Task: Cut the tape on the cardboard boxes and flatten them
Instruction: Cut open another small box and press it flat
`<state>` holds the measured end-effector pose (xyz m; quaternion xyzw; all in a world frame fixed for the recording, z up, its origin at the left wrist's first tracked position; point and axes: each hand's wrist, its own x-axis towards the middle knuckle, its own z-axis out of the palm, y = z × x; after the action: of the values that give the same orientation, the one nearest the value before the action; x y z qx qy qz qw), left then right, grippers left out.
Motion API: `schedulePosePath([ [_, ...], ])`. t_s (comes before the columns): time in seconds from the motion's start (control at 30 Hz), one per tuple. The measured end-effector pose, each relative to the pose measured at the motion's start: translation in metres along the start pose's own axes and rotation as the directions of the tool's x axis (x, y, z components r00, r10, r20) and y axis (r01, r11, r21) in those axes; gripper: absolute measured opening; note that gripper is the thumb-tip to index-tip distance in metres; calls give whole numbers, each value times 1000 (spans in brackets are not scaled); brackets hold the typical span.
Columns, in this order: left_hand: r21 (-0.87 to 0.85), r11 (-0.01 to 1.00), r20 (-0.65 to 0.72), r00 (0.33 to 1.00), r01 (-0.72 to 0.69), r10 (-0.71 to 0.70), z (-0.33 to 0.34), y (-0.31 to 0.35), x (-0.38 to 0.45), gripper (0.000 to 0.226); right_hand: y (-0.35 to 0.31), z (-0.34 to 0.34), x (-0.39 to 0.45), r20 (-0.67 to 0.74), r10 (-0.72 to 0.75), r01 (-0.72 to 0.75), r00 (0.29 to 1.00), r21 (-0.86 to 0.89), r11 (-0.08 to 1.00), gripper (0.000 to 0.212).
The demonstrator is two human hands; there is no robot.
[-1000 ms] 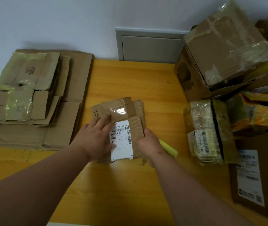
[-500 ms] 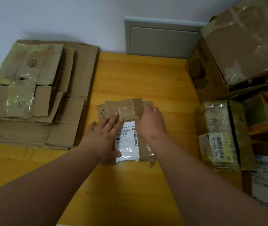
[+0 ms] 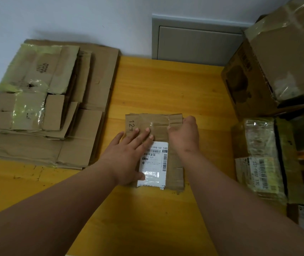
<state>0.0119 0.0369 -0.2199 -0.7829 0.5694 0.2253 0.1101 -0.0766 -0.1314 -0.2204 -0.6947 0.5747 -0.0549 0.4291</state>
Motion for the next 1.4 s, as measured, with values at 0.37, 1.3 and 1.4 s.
schedulePosePath([
  [0.37,-52,996,84,994,-67,71,-3,-8,12,122,43,22,-34,351,-469,583,810,-563,585,73],
  [1.3,-147,989,-45,999,24,-31,29,4,8,66,62,15,-46,432,-490,650,757,-571,502,72],
  [1.4,-126,992,-42,999,25,-30,29,2,9,67,78,12,-67,457,-479,659,750,-581,477,73],
])
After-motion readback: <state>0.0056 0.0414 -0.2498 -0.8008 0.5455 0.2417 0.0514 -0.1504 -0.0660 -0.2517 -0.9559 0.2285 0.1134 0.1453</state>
